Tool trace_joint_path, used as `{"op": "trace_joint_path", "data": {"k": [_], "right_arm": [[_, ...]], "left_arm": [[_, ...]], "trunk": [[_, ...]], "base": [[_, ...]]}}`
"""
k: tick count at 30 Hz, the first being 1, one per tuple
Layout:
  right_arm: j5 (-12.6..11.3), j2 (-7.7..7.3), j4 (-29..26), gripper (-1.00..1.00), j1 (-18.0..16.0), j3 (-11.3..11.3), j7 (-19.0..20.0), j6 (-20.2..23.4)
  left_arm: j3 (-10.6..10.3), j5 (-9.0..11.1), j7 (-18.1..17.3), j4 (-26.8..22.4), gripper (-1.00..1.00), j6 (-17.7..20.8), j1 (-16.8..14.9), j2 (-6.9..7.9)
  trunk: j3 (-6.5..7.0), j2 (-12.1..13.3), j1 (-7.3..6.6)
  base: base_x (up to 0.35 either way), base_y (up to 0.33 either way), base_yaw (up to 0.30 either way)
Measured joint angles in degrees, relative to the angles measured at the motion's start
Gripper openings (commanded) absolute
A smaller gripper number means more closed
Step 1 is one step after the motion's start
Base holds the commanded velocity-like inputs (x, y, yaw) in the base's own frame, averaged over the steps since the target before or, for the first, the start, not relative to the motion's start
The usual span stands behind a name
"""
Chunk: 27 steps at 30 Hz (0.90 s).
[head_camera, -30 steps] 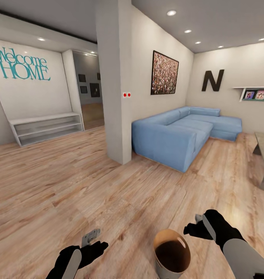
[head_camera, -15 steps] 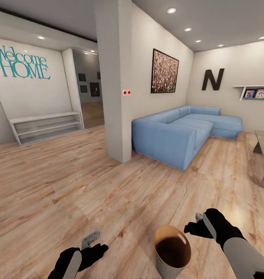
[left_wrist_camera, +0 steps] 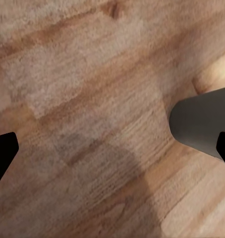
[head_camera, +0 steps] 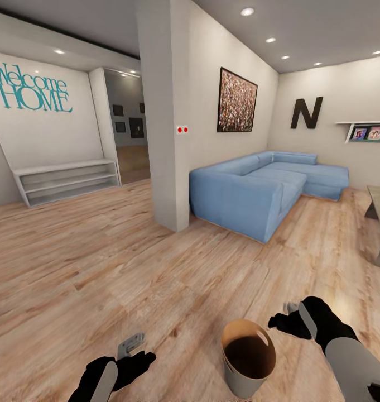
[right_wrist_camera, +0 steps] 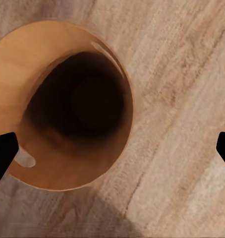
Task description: Put the three can of soda from the living room inside the tash can in the kitchen.
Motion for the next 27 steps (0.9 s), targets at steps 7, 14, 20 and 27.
{"op": "trace_joint_path", "data": {"k": [7, 14, 20, 27], "right_arm": [[0.12, 0.02, 0.1, 1.0, -0.19, -3.67, -0.06, -0.34], [0.22, 0.04, 0.12, 1.0, -0.22, -4.23, -0.07, -0.41], [0.25, 0.04, 0.12, 1.0, -0.22, -4.35, -0.08, -0.43], [0.26, 0.04, 0.12, 1.0, -0.22, -4.38, -0.08, -0.43]], "left_arm": [[0.0, 0.02, 0.01, 0.0, 1.0, 0.0, -0.01, 0.0], [0.0, 0.03, -0.29, 0.0, 1.0, 0.0, 0.02, 0.05], [0.24, 0.32, -0.46, 0.0, 1.0, 0.0, -0.02, 0.13], [0.34, 0.45, -0.29, 0.0, 1.0, 0.0, -0.02, 0.09]], "trunk": [[-1.26, -2.81, 1.54], [-2.52, -5.61, 3.08], [-3.59, -8.02, 4.39], [-4.85, -10.83, 5.93]], "base": [[0.0, 0.0, 0.0], [0.0, 0.0, 0.0], [0.0, 0.0, 0.0], [0.0, 0.0, 0.0]]}}
